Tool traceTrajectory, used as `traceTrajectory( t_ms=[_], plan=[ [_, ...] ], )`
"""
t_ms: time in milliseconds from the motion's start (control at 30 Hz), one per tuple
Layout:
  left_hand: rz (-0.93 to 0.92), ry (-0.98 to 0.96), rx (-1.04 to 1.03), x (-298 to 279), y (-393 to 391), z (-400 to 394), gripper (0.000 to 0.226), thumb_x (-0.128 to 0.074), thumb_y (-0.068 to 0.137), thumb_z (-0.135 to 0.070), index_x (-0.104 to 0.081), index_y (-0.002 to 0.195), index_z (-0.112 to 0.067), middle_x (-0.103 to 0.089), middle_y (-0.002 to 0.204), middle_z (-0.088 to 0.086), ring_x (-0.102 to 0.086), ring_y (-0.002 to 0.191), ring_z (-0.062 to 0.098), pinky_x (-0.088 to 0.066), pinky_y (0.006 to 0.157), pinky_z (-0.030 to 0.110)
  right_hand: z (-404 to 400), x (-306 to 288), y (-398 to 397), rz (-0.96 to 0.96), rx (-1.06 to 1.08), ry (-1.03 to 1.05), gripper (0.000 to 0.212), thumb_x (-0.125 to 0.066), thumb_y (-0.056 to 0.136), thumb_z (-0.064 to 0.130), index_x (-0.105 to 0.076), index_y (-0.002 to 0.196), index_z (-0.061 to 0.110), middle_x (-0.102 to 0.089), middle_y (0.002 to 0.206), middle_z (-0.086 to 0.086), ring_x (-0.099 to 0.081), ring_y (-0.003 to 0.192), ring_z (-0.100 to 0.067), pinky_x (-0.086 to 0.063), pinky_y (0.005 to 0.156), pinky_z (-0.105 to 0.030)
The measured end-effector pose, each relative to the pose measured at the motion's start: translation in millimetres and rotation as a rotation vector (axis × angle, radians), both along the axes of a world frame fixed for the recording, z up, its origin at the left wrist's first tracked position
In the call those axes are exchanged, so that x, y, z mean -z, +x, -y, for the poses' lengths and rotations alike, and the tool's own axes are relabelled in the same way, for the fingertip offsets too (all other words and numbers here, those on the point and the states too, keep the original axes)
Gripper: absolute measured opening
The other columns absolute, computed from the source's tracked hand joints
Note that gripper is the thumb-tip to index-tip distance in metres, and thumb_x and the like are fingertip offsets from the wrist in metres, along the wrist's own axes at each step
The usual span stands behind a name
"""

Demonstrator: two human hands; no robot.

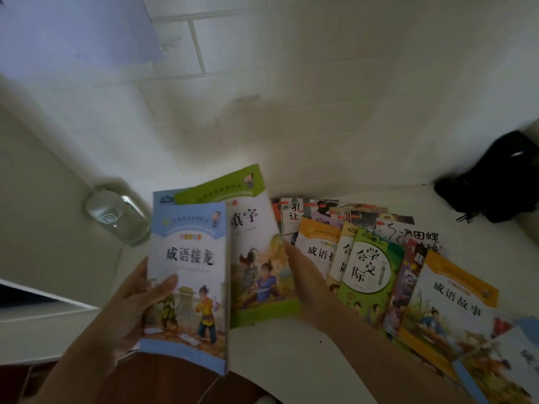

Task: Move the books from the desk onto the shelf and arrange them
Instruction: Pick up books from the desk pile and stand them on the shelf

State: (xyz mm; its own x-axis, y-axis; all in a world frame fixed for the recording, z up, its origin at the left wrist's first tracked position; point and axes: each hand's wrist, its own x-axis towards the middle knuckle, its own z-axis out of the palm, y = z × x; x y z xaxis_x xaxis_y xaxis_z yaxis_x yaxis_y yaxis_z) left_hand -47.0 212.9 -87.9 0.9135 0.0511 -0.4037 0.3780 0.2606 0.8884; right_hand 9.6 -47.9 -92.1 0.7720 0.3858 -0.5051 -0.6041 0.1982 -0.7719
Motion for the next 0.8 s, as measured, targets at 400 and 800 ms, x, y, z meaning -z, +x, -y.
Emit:
traceTrajectory(
  t_ms=[400,800],
  plan=[
    [0.043,0.056,0.164,39.1,38.7,165.9,0.059,-0.071,0.084,-0.026,-0.045,0.135,-0.043,-0.068,0.123,-0.007,-0.067,0.11,0.02,-0.055,0.091,0.047,82.7,32.0,-17.2,0.293,0.147,-0.356,0.088,-0.059,0.073,0.072,-0.03,0.145,0.03,-0.054,0.13,0.019,-0.055,0.115,0.009,-0.045,0.088,-0.009],
    [0.215,0.521,0.455,45.5,70.1,258.0,0.049,-0.084,0.074,-0.02,-0.06,0.117,-0.016,-0.071,0.103,-0.016,-0.065,0.093,-0.003,-0.05,0.07,0.007,176.5,62.2,-41.3,0.527,0.388,-0.782,0.043,-0.066,0.088,0.022,-0.05,0.128,0.021,-0.063,0.102,0.015,-0.06,0.09,0.013,-0.054,0.075,-0.017]
  ],
)
